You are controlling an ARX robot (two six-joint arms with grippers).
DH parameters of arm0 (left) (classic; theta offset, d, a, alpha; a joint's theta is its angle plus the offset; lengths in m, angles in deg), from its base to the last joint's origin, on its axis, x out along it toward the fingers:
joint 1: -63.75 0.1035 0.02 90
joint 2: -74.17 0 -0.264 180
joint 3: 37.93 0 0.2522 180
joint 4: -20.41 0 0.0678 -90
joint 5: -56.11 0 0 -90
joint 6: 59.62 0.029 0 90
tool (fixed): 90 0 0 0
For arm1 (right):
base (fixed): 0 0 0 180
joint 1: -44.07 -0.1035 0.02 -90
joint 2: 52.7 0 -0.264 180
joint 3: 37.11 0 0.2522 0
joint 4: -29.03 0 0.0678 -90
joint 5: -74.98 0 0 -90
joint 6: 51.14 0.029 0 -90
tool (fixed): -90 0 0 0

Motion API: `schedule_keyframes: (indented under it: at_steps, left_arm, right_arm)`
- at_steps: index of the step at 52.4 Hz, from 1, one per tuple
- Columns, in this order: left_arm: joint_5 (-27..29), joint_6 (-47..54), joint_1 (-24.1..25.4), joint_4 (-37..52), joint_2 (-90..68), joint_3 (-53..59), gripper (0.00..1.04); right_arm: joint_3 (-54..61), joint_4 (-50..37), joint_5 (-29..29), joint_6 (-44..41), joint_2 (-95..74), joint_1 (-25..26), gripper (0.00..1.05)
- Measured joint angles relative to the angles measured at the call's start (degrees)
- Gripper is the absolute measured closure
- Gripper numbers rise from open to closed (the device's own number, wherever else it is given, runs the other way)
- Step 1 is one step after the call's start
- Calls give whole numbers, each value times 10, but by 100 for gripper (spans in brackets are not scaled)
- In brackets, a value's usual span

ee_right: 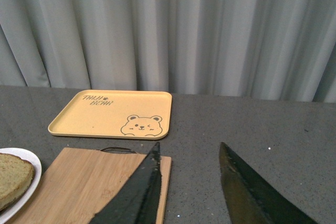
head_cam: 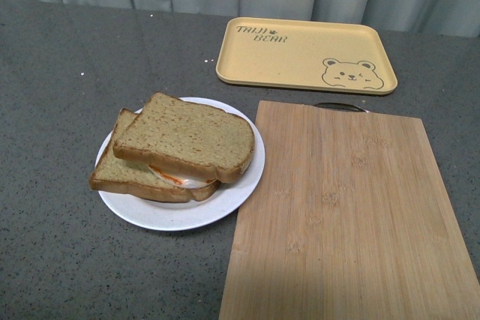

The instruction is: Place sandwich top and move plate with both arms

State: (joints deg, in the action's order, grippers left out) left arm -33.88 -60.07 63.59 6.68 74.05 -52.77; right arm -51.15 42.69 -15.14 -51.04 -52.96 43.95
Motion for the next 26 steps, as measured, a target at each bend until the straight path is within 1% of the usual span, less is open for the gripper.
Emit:
schedule_keyframes:
  at_steps: [2, 6, 9, 11, 12, 13, 14, 17, 19, 21, 23, 26]
  left_arm:
    - [0, 0, 0, 0, 0, 0, 7]
    - [0, 0, 0, 0, 0, 0, 7]
    - [0, 0, 0, 0, 0, 0, 7]
    - [0, 0, 0, 0, 0, 0, 7]
    - [0, 0, 0, 0, 0, 0, 7]
    - [0, 0, 0, 0, 0, 0, 7]
    - [0, 0, 0, 0, 0, 0, 7]
    - [-1, -3, 0, -3, -2, -1, 7]
    - [-3, -30, 0, -59, -26, -21, 7]
    - [0, -56, -3, -104, -62, -39, 7]
    - [9, -87, -8, -138, -113, -55, 7]
    - [18, -138, -20, -132, -177, -58, 7]
  right_arm:
    - [0, 0, 0, 0, 0, 0, 62]
    - [0, 0, 0, 0, 0, 0, 48]
    - [0, 0, 0, 0, 0, 0, 41]
    - [0, 0, 0, 0, 0, 0, 34]
    - [0, 0, 0, 0, 0, 0, 28]
    - [0, 0, 0, 0, 0, 0, 27]
    - [0, 0, 0, 0, 0, 0, 21]
    - [0, 0, 0, 0, 0, 0, 14]
    - [0, 0, 0, 0, 0, 0, 8]
    - [0, 0, 0, 0, 0, 0, 8]
    - [0, 0, 0, 0, 0, 0, 10]
    - [0, 0, 0, 0, 0, 0, 10]
